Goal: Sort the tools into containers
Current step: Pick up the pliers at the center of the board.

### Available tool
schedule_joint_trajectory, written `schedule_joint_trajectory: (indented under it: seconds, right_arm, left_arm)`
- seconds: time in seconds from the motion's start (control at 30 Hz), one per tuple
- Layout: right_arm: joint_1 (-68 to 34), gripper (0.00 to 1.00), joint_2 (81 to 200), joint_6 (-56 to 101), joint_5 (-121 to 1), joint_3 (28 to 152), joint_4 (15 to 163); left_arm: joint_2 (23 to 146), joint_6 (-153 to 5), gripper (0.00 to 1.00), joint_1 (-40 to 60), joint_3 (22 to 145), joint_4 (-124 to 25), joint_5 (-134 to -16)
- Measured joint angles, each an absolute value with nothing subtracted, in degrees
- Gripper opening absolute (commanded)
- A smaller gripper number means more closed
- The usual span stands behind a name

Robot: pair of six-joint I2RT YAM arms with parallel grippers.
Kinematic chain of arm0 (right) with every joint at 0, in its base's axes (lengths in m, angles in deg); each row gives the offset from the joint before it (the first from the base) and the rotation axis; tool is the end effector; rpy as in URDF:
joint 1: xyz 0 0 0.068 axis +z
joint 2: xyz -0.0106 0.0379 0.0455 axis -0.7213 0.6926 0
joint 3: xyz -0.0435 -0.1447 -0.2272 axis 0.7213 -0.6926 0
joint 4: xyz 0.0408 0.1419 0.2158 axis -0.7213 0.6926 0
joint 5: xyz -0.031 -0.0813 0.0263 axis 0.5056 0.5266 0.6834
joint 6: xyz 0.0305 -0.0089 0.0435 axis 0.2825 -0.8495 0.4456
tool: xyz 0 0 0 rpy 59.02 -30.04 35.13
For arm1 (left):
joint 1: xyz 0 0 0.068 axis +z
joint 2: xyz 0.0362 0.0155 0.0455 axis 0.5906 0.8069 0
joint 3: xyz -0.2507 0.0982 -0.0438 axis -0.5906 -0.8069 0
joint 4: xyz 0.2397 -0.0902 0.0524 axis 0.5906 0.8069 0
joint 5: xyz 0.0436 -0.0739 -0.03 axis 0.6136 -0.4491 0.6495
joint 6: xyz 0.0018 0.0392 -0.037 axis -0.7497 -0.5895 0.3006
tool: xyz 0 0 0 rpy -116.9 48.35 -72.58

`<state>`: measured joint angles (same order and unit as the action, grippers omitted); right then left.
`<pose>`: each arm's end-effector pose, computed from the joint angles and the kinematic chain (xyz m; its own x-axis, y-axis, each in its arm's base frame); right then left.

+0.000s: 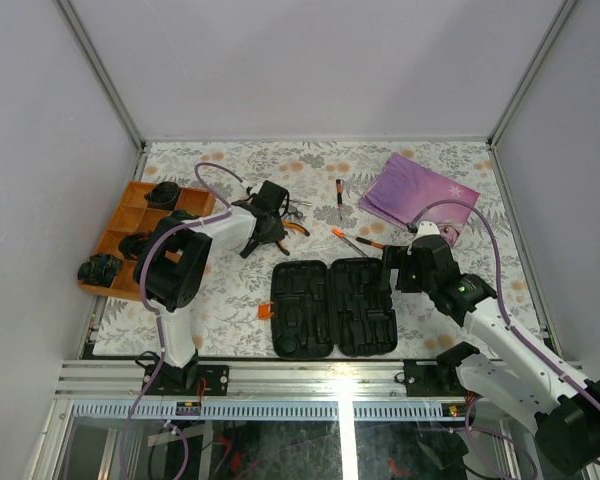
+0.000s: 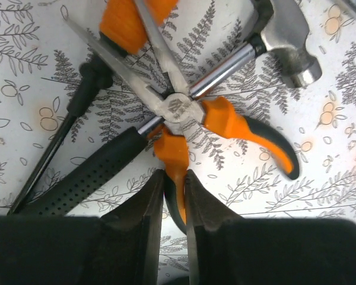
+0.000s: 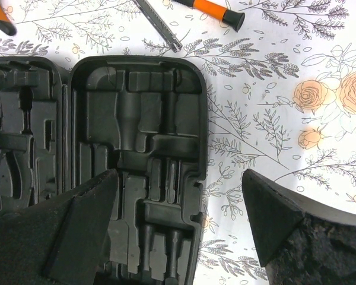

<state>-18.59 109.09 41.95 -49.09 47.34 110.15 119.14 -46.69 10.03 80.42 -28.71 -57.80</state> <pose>0.1663 0.0845 0.2335 -0.6848 0.1395 -0.7153 -0.1339 0.9407 0.3117 0.3517 -0.1667 0.1547 -0.8315 -0.2813 -0.4791 -0.2002 0.9561 -0.2140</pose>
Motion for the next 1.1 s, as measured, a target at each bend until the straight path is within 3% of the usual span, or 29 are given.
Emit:
schedule_joint_trajectory:
  seconds: [0.27,0.6,0.67,1.1]
  right_arm:
    - [-18.6,0.96,105.3,43.3,-47.6,47.3,111.8]
    - [-18.6,0.96,96.0,45.8,-42.2,47.3,113.2]
    - [-18.6,1.00,95.7,46.3,-41.8,47.3,113.2]
    - [-18.7,0.99,96.5,48.2,-38.6,48.0,113.6]
  left_arm:
    - [118.7,-46.9,0.00,9.8,80.4,-28.4,-57.2]
    - [111.1,-48.6,0.00,9.6,79.6,-28.9,-57.5]
    - [109.1,-49.0,0.00,9.6,78.9,-29.0,-57.9]
    - [99.2,-51.9,0.00,9.6,75.1,-29.6,-59.0]
